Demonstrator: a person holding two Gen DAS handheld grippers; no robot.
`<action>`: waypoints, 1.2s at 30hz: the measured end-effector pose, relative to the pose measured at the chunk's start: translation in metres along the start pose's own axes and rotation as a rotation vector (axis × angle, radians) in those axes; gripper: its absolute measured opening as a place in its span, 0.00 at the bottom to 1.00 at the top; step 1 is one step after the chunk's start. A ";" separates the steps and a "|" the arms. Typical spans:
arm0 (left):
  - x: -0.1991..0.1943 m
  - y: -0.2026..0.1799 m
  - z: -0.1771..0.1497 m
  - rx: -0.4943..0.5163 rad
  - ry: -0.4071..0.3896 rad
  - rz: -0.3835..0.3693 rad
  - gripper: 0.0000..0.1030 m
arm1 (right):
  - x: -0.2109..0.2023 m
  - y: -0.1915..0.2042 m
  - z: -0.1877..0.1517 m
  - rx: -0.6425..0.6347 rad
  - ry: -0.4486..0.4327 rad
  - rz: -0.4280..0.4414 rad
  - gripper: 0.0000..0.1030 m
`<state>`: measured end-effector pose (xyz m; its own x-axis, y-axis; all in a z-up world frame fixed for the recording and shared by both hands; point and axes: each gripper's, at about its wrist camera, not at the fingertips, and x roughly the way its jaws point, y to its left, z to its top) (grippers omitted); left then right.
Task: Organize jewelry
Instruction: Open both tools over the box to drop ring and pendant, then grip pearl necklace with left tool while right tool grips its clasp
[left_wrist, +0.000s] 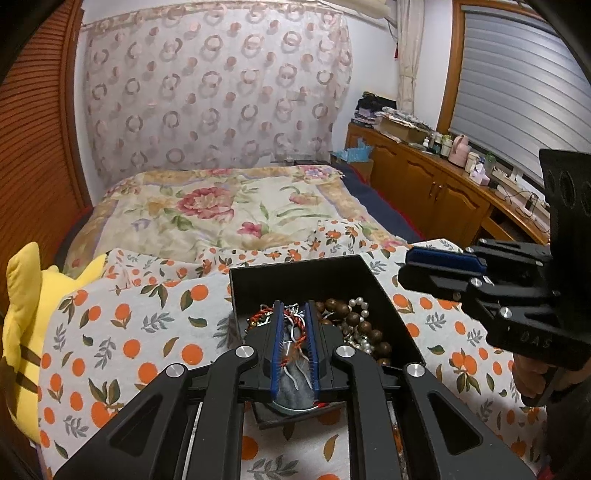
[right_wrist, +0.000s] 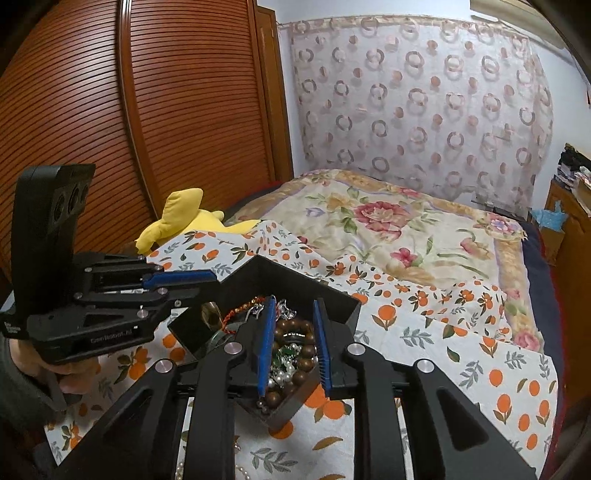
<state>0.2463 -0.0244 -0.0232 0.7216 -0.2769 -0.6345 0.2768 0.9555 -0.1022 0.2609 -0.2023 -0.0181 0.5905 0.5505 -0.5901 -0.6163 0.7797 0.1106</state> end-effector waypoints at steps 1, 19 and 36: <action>-0.001 0.000 0.001 -0.002 -0.005 0.001 0.26 | -0.001 0.000 -0.001 -0.001 0.001 -0.001 0.22; -0.032 -0.005 -0.021 0.007 -0.032 0.013 0.53 | -0.028 0.021 -0.051 -0.007 0.056 -0.003 0.22; -0.044 0.004 -0.074 -0.016 0.020 0.049 0.79 | 0.013 0.048 -0.095 -0.036 0.223 0.059 0.32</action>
<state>0.1684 -0.0007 -0.0525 0.7212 -0.2279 -0.6541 0.2310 0.9694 -0.0831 0.1900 -0.1862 -0.0960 0.4256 0.5123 -0.7460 -0.6669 0.7347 0.1240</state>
